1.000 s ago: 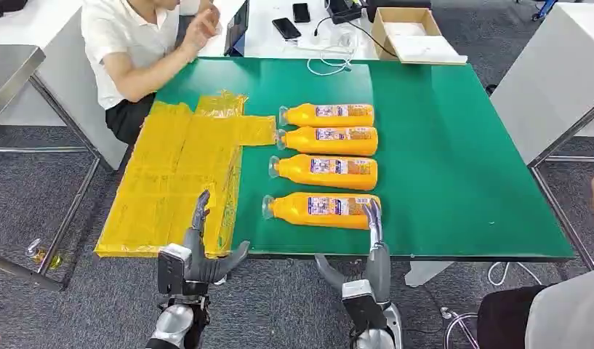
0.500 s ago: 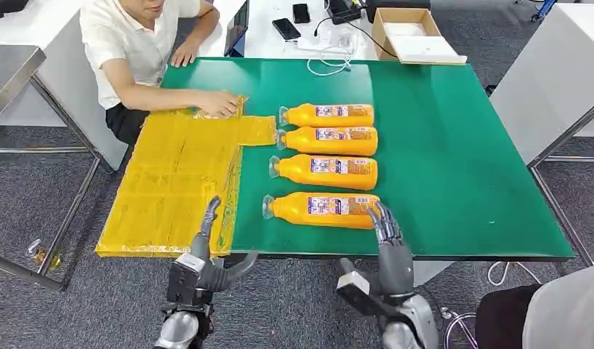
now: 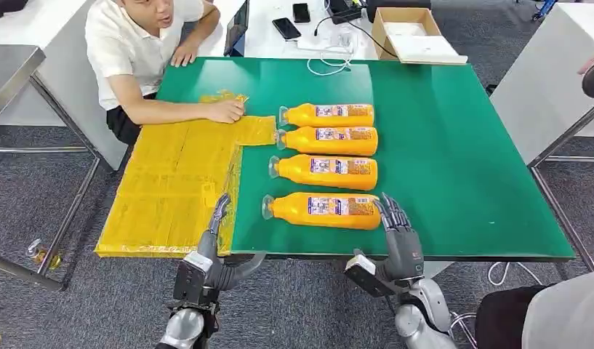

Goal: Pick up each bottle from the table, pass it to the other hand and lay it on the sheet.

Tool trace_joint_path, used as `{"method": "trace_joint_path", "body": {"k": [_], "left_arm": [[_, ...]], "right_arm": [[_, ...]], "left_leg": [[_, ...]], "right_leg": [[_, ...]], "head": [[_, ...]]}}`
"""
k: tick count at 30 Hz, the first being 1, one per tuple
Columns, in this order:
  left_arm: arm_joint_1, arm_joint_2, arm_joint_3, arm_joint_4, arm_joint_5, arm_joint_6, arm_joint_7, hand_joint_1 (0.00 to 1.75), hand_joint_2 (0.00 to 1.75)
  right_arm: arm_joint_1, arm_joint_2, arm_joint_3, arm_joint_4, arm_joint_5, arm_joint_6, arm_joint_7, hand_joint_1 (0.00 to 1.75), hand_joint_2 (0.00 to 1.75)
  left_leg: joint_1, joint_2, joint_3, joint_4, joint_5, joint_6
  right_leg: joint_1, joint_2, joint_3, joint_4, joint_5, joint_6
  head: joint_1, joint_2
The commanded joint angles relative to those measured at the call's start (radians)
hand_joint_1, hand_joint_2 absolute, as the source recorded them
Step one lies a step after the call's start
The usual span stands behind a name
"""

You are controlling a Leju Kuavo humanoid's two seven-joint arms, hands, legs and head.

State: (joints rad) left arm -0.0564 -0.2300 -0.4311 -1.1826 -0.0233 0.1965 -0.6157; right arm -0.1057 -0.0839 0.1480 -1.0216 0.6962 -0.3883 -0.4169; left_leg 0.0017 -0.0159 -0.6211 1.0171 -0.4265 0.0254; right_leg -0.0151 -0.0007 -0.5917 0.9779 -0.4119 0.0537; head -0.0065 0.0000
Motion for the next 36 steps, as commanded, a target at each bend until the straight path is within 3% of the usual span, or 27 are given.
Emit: {"method": "trace_joint_path", "body": {"k": [1,7,16,36], "left_arm": [[-0.106,-0.012,-0.064,0.106,0.001,-0.024,0.023,0.00,1.75],[-0.131,-0.025,-0.099,0.142,0.018,-0.043,0.025,0.00,1.75],[-0.158,-0.024,-0.124,0.138,0.037,-0.059,0.026,0.00,1.75],[-0.175,-0.018,-0.145,0.143,0.058,-0.076,0.031,0.00,1.75]], "right_arm": [[-0.238,-0.034,0.065,0.329,0.085,0.067,0.077,0.00,1.75],[-0.361,-0.018,0.133,0.464,0.162,0.056,0.099,0.00,1.75],[-0.507,0.041,0.196,0.595,0.180,0.182,0.191,0.00,1.75],[-0.521,0.095,0.248,0.677,0.208,0.244,0.221,0.00,1.75]], "left_leg": [[0.000,0.004,0.002,0.000,0.000,-0.001],[-0.001,0.004,0.003,-0.001,0.001,0.001],[0.000,0.005,0.003,0.000,0.001,0.001],[0.000,0.003,0.004,-0.001,0.001,0.001]], "right_leg": [[0.000,0.003,0.001,0.000,0.001,-0.001],[0.000,0.003,0.002,-0.001,0.003,-0.001],[0.000,0.004,0.002,0.001,0.002,-0.001],[0.000,0.001,0.004,0.000,0.002,-0.002]], "head": [[0.000,0.000],[0.000,0.000],[0.000,0.000],[0.000,0.000]]}}
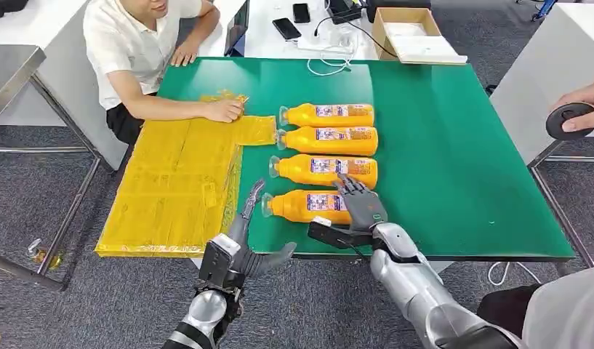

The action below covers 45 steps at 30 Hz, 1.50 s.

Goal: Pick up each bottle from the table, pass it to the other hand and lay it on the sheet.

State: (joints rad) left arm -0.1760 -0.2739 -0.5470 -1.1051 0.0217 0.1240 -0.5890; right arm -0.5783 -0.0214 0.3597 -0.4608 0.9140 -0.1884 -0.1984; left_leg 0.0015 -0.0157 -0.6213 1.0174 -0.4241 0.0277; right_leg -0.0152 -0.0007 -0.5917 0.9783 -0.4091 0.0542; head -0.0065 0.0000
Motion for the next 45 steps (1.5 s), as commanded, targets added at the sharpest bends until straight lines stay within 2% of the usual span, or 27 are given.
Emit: {"method": "trace_joint_path", "body": {"k": [1,6,7,8,25,26,28,34,38,39,40,41,43,45], "left_arm": [[-0.055,0.027,-0.028,0.065,0.014,-0.004,0.004,0.00,1.75],[-0.057,0.033,-0.028,0.065,0.023,-0.009,0.005,0.00,1.75],[-0.056,0.034,-0.027,0.064,0.024,-0.008,0.005,0.00,1.75],[-0.056,0.036,-0.025,0.063,0.025,-0.007,0.005,0.00,1.75],[-0.056,0.036,-0.024,0.063,0.025,-0.007,0.005,0.00,1.75],[-0.056,0.036,-0.024,0.063,0.025,-0.007,0.005,0.00,1.75],[-0.058,0.036,-0.023,0.067,0.027,-0.006,0.005,0.00,1.75],[-0.069,0.041,-0.012,0.077,0.033,-0.006,0.005,0.00,1.75],[-0.071,0.040,-0.002,0.083,0.035,0.000,0.001,0.00,1.75],[-0.063,0.040,0.014,0.076,0.031,0.033,-0.007,0.00,1.75],[-0.059,0.045,0.013,0.073,0.031,0.033,-0.008,0.00,1.75],[-0.046,0.055,0.020,0.059,0.033,0.032,-0.008,0.00,1.75],[-0.028,0.058,0.026,0.046,0.038,0.028,-0.010,0.00,1.75],[-0.012,0.055,0.036,0.040,0.053,0.017,-0.019,0.00,1.75]], "right_arm": [[-0.050,0.033,0.037,0.119,-0.011,0.054,0.006,0.00,1.75],[-0.046,0.018,0.044,0.139,-0.029,0.148,0.035,0.00,1.75],[-0.043,0.017,0.045,0.138,-0.029,0.150,0.039,0.21,1.75],[-0.039,0.019,0.044,0.138,-0.033,0.155,0.043,0.99,1.75],[-0.039,0.022,0.044,0.137,-0.034,0.154,0.043,0.99,1.75],[-0.039,0.022,0.044,0.137,-0.034,0.154,0.043,1.36,1.75],[-0.038,0.020,0.043,0.140,-0.044,0.176,0.064,1.71,1.75],[-0.038,0.009,0.051,0.162,-0.048,0.242,0.134,1.75,1.75],[-0.016,0.011,0.031,0.166,-0.070,0.253,0.140,1.75,1.75],[0.024,0.008,-0.037,0.161,-0.135,0.252,0.169,1.75,1.75],[0.046,0.004,-0.068,0.155,-0.110,0.237,0.160,1.75,1.75],[0.114,-0.014,-0.096,0.162,-0.129,0.209,0.110,1.75,1.75],[0.162,-0.016,-0.165,0.165,-0.206,0.206,0.008,1.75,1.75],[0.179,-0.006,-0.219,0.145,-0.281,0.223,-0.151,1.75,1.75]], "left_leg": [[0.000,0.001,0.003,-0.001,-0.001,-0.001],[0.000,0.002,0.005,-0.001,-0.001,-0.001],[0.000,0.001,0.005,-0.001,-0.001,-0.001],[0.001,0.000,0.005,-0.001,0.000,-0.001],[0.001,0.000,0.010,-0.002,-0.001,-0.001],[0.000,0.000,0.009,-0.001,0.000,-0.001],[0.001,0.000,0.010,-0.002,0.000,-0.001],[0.001,-0.001,0.010,-0.002,0.000,-0.001],[0.001,-0.001,0.012,-0.002,0.000,-0.001],[0.001,-0.001,0.014,-0.003,0.000,-0.002],[0.001,-0.002,0.014,-0.002,0.000,-0.002],[0.001,-0.003,0.015,-0.002,0.000,-0.001],[0.002,-0.006,0.019,-0.004,0.000,-0.002],[0.002,-0.009,0.024,-0.005,-0.001,-0.003]], "right_leg": [[0.000,0.001,0.003,0.000,-0.001,-0.002],[0.000,0.000,0.004,0.000,-0.001,-0.002],[0.001,0.000,0.004,-0.001,-0.001,-0.002],[0.001,-0.001,0.004,-0.001,-0.001,-0.002],[0.001,-0.001,0.010,-0.002,-0.001,-0.002],[0.001,-0.001,0.009,-0.002,-0.001,-0.002],[0.001,-0.001,0.010,-0.002,-0.001,-0.002],[0.001,-0.002,0.010,-0.002,-0.001,-0.002],[0.001,-0.002,0.011,-0.003,0.000,-0.002],[0.001,-0.003,0.013,-0.004,-0.001,-0.003],[0.001,-0.003,0.014,-0.004,-0.001,-0.002],[0.002,-0.004,0.015,-0.004,-0.001,-0.002],[0.002,-0.007,0.019,-0.007,-0.002,-0.002],[0.003,-0.010,0.017,-0.008,-0.004,-0.003]], "head": [[0.000,0.000],[0.000,0.000],[0.000,0.000],[0.000,0.000],[0.000,0.000],[0.000,0.000],[0.000,0.000],[0.000,0.000],[0.000,0.000],[0.000,0.000],[0.000,0.000],[0.000,0.000],[0.000,0.000],[0.000,0.000]]}}
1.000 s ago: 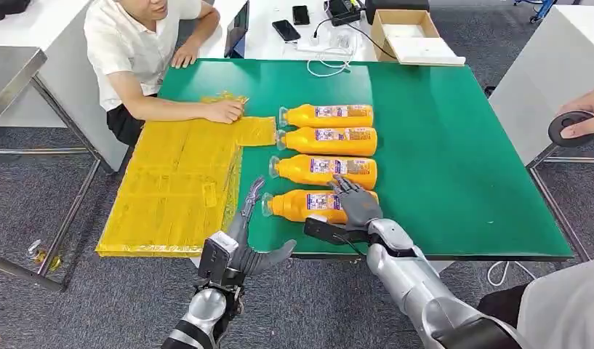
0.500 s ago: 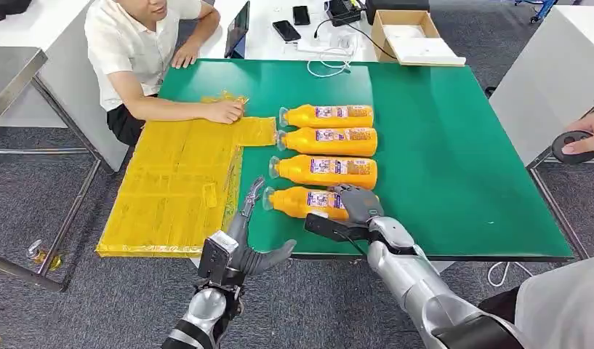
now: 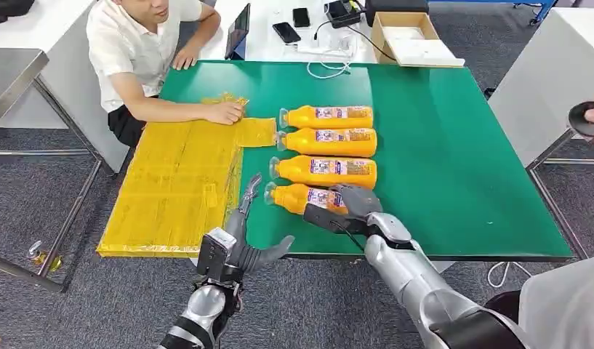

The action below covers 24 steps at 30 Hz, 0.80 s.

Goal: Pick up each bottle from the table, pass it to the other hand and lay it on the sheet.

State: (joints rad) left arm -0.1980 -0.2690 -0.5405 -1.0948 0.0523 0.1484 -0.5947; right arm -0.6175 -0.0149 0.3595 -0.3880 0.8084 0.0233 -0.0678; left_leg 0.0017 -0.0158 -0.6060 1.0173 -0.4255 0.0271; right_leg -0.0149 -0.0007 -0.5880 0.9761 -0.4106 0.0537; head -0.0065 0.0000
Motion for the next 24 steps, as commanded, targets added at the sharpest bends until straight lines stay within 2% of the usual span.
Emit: {"method": "trace_joint_path", "body": {"k": [1,4,7,8,15,19,21,24], "left_arm": [[0.017,0.047,0.038,0.024,0.037,-0.011,-0.022,0.00,1.75],[0.044,0.030,0.078,-0.016,0.111,-0.029,0.002,0.00,1.75],[0.060,0.032,0.079,-0.056,0.168,-0.044,0.030,0.00,1.75],[0.062,0.033,0.078,-0.062,0.178,-0.049,0.033,0.00,1.75],[0.078,0.030,0.085,-0.098,0.241,-0.078,0.046,0.00,1.75],[0.112,0.041,0.094,-0.160,0.438,-0.151,0.181,0.00,1.75],[0.126,0.065,0.064,-0.164,0.587,-0.297,0.285,0.00,1.75],[0.122,0.089,0.017,-0.137,0.657,-0.387,0.336,0.00,1.75]], "right_arm": [[0.216,-0.003,-0.254,0.065,-0.217,0.024,-0.316,1.75,1.75],[0.213,0.018,-0.273,0.008,-0.254,-0.008,-0.395,1.75,1.75],[0.219,0.029,-0.273,-0.075,-0.300,-0.007,-0.443,1.75,1.75],[0.220,0.030,-0.267,-0.097,-0.308,-0.010,-0.456,1.75,1.75],[0.233,0.036,-0.256,-0.163,-0.348,-0.028,-0.498,1.75,1.75],[0.295,0.045,-0.197,-0.376,-0.422,-0.031,-0.484,1.75,1.75],[0.312,0.046,-0.131,-0.464,-0.449,-0.018,-0.469,1.75,1.75],[0.298,0.069,-0.034,-0.509,-0.457,0.023,-0.482,1.75,1.75]], "left_leg": [[0.003,-0.006,0.010,-0.004,-0.002,-0.002],[0.003,-0.003,0.019,-0.003,-0.008,-0.002],[0.003,0.003,0.020,-0.003,-0.011,-0.003],[0.002,0.006,0.020,-0.002,-0.011,-0.003],[0.002,0.009,0.019,-0.002,-0.011,-0.003],[0.003,0.009,0.018,-0.001,-0.011,-0.003],[0.002,0.011,0.016,-0.002,-0.011,-0.003],[0.002,0.012,0.013,-0.002,-0.011,-0.003]], "right_leg": [[0.003,-0.007,0.012,-0.006,-0.004,-0.001],[0.003,-0.004,0.021,-0.007,-0.007,-0.002],[0.003,0.002,0.021,-0.006,-0.007,-0.002],[0.003,0.005,0.030,-0.005,-0.007,-0.001],[0.003,0.007,0.027,-0.004,-0.005,-0.003],[0.003,0.008,0.026,-0.003,-0.005,-0.003],[0.003,0.009,0.025,-0.003,-0.005,-0.003],[0.002,0.011,0.022,-0.002,-0.005,-0.003]], "head": [[0.000,0.000],[0.001,0.000],[0.001,0.000],[0.000,0.000],[0.000,0.000],[0.000,0.000],[0.000,0.000],[0.000,0.000]]}}
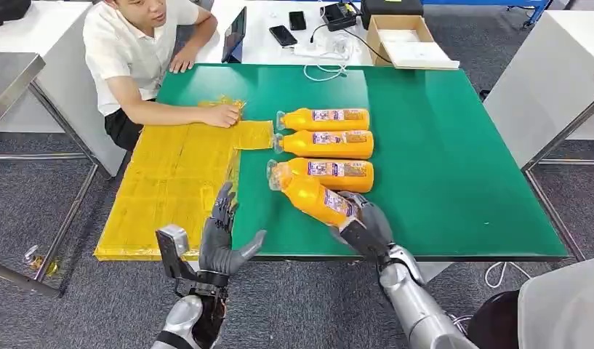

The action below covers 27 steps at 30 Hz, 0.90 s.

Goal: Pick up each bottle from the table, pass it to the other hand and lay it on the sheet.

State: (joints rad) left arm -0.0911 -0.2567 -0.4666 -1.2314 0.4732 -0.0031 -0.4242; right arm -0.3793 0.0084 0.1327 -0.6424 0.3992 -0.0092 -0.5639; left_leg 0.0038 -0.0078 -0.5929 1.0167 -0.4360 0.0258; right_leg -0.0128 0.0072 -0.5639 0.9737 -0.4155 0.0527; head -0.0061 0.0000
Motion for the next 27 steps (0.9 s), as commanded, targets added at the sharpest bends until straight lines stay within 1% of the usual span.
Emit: {"method": "trace_joint_path", "body": {"k": [1,2,3,5,8,9,11,12,22,24,26,27], "left_arm": [[0.002,0.080,-0.069,0.020,0.235,-0.242,0.166,0.00,1.75],[-0.008,0.079,-0.073,0.040,0.231,-0.240,0.160,0.00,1.75],[-0.023,0.075,-0.077,0.072,0.252,-0.249,0.173,0.00,1.75],[-0.040,0.072,-0.079,0.114,0.265,-0.255,0.175,0.00,1.75],[-0.045,0.070,-0.079,0.126,0.267,-0.259,0.169,0.00,1.75],[-0.044,0.070,-0.079,0.124,0.267,-0.258,0.169,0.00,1.75],[-0.043,0.071,-0.079,0.121,0.267,-0.256,0.169,0.00,1.75],[-0.043,0.071,-0.079,0.121,0.267,-0.256,0.169,0.00,1.75],[-0.042,0.072,-0.080,0.116,0.267,-0.257,0.169,0.00,1.75],[-0.047,0.076,-0.088,0.114,0.237,-0.294,0.129,0.00,1.75],[-0.056,0.069,-0.086,0.118,0.168,-0.274,0.074,0.00,1.75],[-0.070,0.070,-0.082,0.128,0.170,-0.285,0.069,0.00,1.75]], "right_arm": [[0.055,0.056,0.218,-0.263,-0.055,0.061,0.010,1.75,1.75],[0.053,0.066,0.241,-0.269,-0.059,0.061,0.010,1.75,1.75],[0.053,0.074,0.272,-0.280,-0.068,0.046,-0.002,1.75,1.75],[0.054,0.083,0.294,-0.278,-0.087,0.048,0.002,1.75,1.75],[0.053,0.075,0.305,-0.269,-0.099,0.040,-0.002,1.75,1.75],[0.052,0.072,0.308,-0.267,-0.102,0.038,-0.004,1.75,1.75],[0.051,0.070,0.309,-0.266,-0.105,0.038,-0.005,1.75,1.75],[0.051,0.070,0.309,-0.266,-0.105,0.038,-0.005,1.75,1.75],[0.050,0.068,0.312,-0.266,-0.106,0.038,-0.005,1.75,1.75],[0.048,0.074,0.325,-0.253,-0.119,0.045,-0.009,1.75,1.75],[0.051,0.079,0.346,-0.247,-0.123,0.055,-0.015,1.75,1.75],[0.056,0.086,0.360,-0.247,-0.122,0.061,-0.021,1.75,1.75]], "left_leg": [[0.000,0.005,-0.001,-0.001,-0.001,-0.002],[0.000,0.004,-0.004,-0.001,0.000,-0.001],[0.000,0.006,-0.004,-0.001,-0.001,-0.002],[0.000,0.003,-0.008,-0.001,0.001,0.000],[0.000,0.001,-0.009,-0.001,0.002,0.000],[0.000,0.003,-0.008,-0.001,0.001,-0.001],[0.000,0.000,-0.008,-0.002,0.002,-0.001],[0.000,-0.001,-0.011,-0.001,0.002,0.000],[-0.001,-0.001,-0.012,-0.001,0.002,0.000],[-0.001,-0.001,-0.011,-0.001,0.002,0.000],[0.000,-0.001,-0.013,-0.001,0.003,0.000],[-0.001,-0.001,-0.011,-0.001,0.002,-0.001]], "right_leg": [[0.000,0.004,-0.004,0.001,0.000,-0.003],[0.000,0.004,-0.005,0.001,0.000,-0.002],[0.000,0.005,-0.007,0.002,0.000,-0.003],[0.000,0.002,-0.010,0.001,0.000,-0.002],[0.000,0.001,-0.009,0.000,0.000,-0.002],[0.000,0.002,-0.009,0.000,0.000,-0.002],[0.000,-0.001,-0.009,0.001,-0.001,-0.002],[0.000,-0.001,-0.010,0.000,0.000,-0.002],[-0.001,-0.001,-0.011,0.000,0.000,-0.002],[-0.001,-0.001,-0.011,0.000,0.000,-0.002],[0.000,0.000,-0.013,0.000,0.000,-0.001],[-0.001,-0.001,-0.011,0.001,-0.001,-0.002]], "head": [[0.000,0.000],[0.000,0.000],[0.000,0.000],[0.000,0.000],[0.000,0.000],[0.000,0.000],[0.000,0.000],[0.000,0.000],[0.000,0.000],[0.000,0.000],[0.000,0.000],[0.000,0.000]]}}
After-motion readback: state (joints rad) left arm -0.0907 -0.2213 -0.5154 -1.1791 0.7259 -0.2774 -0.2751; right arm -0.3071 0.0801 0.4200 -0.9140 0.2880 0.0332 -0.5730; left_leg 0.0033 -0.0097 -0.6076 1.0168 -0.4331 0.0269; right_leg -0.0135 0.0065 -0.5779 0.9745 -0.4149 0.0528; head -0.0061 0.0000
